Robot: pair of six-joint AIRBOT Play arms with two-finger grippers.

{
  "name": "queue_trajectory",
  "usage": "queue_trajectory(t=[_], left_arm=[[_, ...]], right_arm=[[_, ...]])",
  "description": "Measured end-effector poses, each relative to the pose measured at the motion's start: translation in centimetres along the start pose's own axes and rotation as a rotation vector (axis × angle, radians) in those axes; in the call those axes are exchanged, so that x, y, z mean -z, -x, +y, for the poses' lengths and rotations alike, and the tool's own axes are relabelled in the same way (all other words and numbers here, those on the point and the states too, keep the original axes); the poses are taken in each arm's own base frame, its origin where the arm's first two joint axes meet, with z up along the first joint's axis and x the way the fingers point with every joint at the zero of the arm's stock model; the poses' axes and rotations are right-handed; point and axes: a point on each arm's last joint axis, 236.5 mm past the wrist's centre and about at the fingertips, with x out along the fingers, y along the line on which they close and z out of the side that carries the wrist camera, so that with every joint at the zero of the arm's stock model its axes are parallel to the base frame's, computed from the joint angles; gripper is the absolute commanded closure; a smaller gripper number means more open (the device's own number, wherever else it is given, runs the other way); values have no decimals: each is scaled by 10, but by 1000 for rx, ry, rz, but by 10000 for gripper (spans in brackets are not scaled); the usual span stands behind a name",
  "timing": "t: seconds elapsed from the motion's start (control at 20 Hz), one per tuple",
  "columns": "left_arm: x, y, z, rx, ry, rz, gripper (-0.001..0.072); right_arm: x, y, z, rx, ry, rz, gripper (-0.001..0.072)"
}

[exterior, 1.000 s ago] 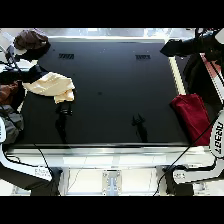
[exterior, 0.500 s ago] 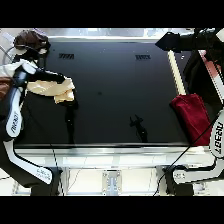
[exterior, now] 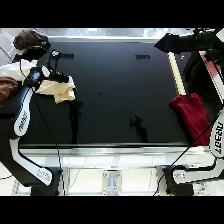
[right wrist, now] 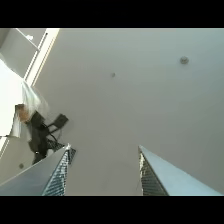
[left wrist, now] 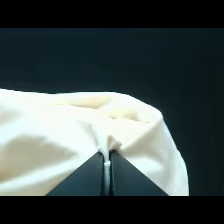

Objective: Fold the shirts.

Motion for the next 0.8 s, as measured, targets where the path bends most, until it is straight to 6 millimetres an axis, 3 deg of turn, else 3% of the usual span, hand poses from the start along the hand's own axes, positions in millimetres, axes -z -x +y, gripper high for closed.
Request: queue_trajectory(t=[0.1,0.2,0.3,0.4,0.45,0.5,0.55,0.65,0.7,0.8], left_arm=[[-36,39,-5,-1,13,-93,694],[-82,97,-26,45,52,-228,694],[-118,162,-67,148,82,-338,693],[-134,221,-118,270,60,-397,692],[-134,245,-144,331,34,-403,618],[-131,267,-171,394,4,-402,237],[-129,287,-193,444,-24,-405,5],[-125,313,-215,481,-71,-421,-9],[-124,319,-212,452,-91,-428,-7],[-120,311,-180,323,-55,-396,-5]], right_arm=[[-1,2,6,-21,-5,-5,256],[-3,7,17,-55,-5,-5,256],[0,19,35,-101,7,12,256],[3,36,50,-128,30,27,256],[3,45,57,-136,42,28,256],[3,54,64,-140,58,23,256],[3,64,70,-141,76,15,256],[2,82,79,-131,119,-4,256],[1,89,80,-116,142,-12,256],[2,102,74,-49,191,-19,256]])
